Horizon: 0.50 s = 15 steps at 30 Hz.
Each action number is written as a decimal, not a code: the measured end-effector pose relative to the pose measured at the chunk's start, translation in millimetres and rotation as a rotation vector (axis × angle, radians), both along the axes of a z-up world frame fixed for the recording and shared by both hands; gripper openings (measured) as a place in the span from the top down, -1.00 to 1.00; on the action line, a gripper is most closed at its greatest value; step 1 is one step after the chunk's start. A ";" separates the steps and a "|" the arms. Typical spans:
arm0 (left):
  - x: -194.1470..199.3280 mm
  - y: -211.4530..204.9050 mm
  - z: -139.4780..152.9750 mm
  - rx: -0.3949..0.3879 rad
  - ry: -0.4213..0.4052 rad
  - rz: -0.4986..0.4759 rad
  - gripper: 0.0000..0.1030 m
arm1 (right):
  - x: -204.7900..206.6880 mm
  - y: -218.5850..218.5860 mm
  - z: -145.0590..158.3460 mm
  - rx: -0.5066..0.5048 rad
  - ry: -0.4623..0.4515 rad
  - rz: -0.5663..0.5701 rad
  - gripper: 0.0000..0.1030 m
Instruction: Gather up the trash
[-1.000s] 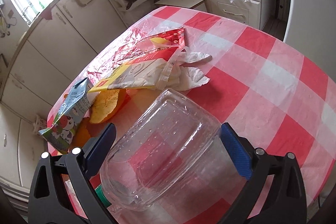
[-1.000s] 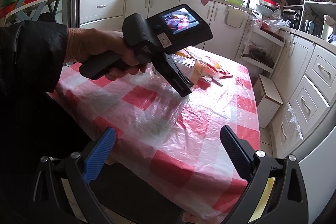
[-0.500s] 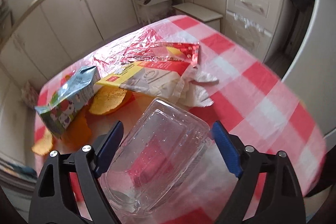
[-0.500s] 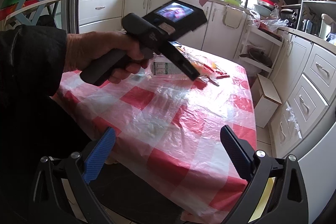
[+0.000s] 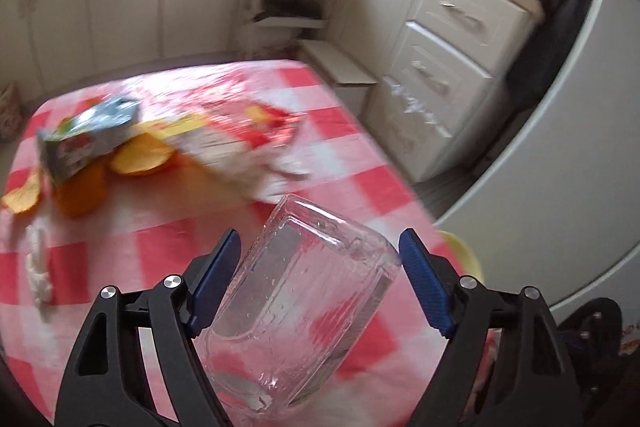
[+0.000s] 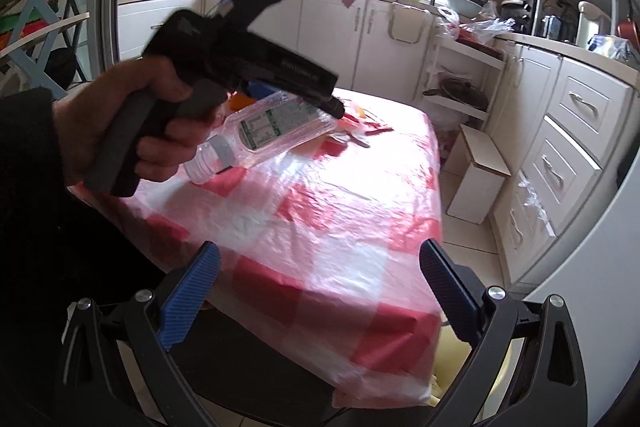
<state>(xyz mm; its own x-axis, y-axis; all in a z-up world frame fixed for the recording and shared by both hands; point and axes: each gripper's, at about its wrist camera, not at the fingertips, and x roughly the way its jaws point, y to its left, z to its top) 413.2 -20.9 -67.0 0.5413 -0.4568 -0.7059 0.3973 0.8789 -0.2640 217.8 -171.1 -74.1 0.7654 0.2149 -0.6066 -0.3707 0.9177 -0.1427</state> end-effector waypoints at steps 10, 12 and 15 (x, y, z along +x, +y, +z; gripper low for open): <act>-37.3 -77.0 16.5 -0.020 -0.043 -0.135 -0.47 | -36.3 -9.9 -6.7 -0.124 -0.087 0.031 -0.85; -41.8 -66.2 20.4 -0.033 -0.050 -0.107 -0.46 | -33.0 -23.2 1.3 -0.080 -0.088 -0.011 -0.85; -50.0 -36.0 27.6 -0.056 -0.063 -0.054 -0.43 | -18.4 -36.0 3.1 -0.034 -0.059 -0.066 -0.85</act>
